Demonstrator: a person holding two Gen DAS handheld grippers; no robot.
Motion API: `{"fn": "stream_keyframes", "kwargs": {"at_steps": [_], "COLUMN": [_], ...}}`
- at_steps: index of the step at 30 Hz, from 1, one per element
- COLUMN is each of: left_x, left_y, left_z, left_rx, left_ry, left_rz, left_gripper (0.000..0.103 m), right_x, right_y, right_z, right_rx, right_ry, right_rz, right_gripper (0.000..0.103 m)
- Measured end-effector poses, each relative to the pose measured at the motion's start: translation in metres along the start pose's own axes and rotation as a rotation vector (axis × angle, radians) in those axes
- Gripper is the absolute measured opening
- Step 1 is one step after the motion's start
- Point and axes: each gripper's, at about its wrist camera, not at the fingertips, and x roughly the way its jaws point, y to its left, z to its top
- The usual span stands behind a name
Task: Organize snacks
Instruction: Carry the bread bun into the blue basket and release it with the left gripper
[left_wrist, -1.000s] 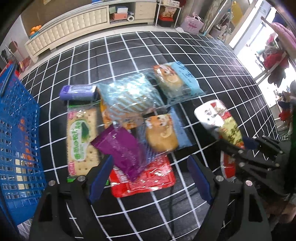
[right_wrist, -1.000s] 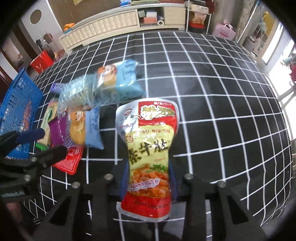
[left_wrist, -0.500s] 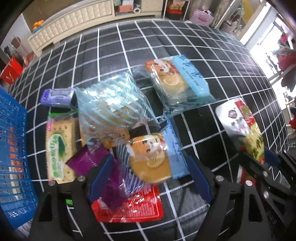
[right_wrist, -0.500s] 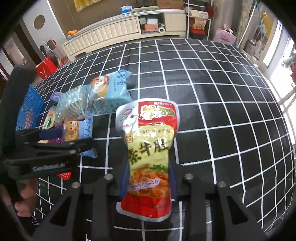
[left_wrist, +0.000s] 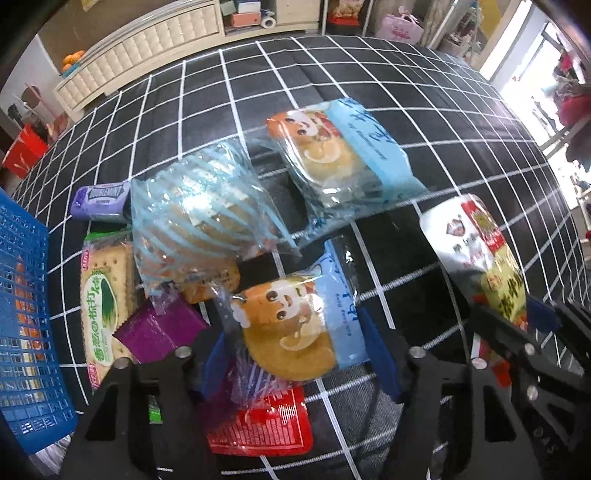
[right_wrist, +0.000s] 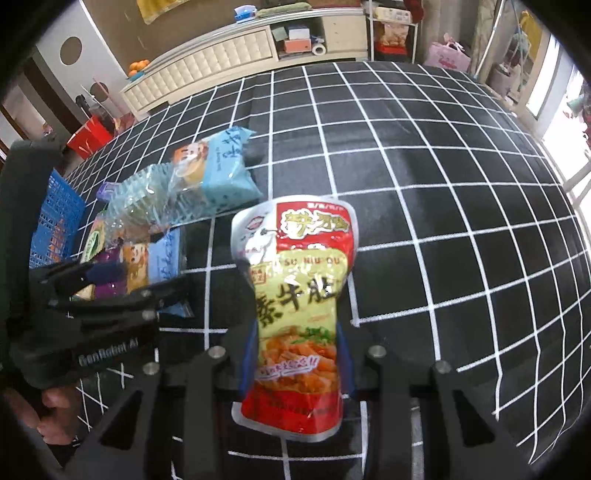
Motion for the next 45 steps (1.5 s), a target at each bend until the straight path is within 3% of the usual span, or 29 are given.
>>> {"fn": "stream_keyframes", "kwargs": {"at_steps": [3,9,19,29,37,45], "left_x": [-0.008,-0.035,-0.116,-0.194,-0.228,-0.234], "left_y": [-0.013,-0.028,0.001,0.1,0.193,0.272], "left_z": [-0.011,-0.026,-0.048,-0.072,-0.092,-0.1], "left_rx": [0.037,0.077,0.054,-0.027,-0.091,-0.132], "left_ry": [0.014,-0.041,-0.173,-0.311,-0.342,-0.341], "left_rz": [-0.019,-0.037,-0.075,-0.075,0.01,0.096], "left_gripper": [0.057,0.055,0.055,0.055,0.055,0.055], "right_x": [-0.003,-0.038,-0.093,-0.117,-0.107,-0.084], "right_y": [0.003,0.009,0.061,0.155,0.24,0.3], "right_z": [0.001,0.0,0.002,0.016,0.038,0.05], "right_rx": [0.007,0.009,-0.037,-0.139,-0.214,-0.287], "right_ry": [0.001,-0.051,-0.14,-0.208,-0.225,-0.201], "right_rz": [-0.001,-0.028,-0.044,0.004,0.08,0.119], "right_gripper": [0.041,0.041,0.041,0.041,0.041,0.041]}}
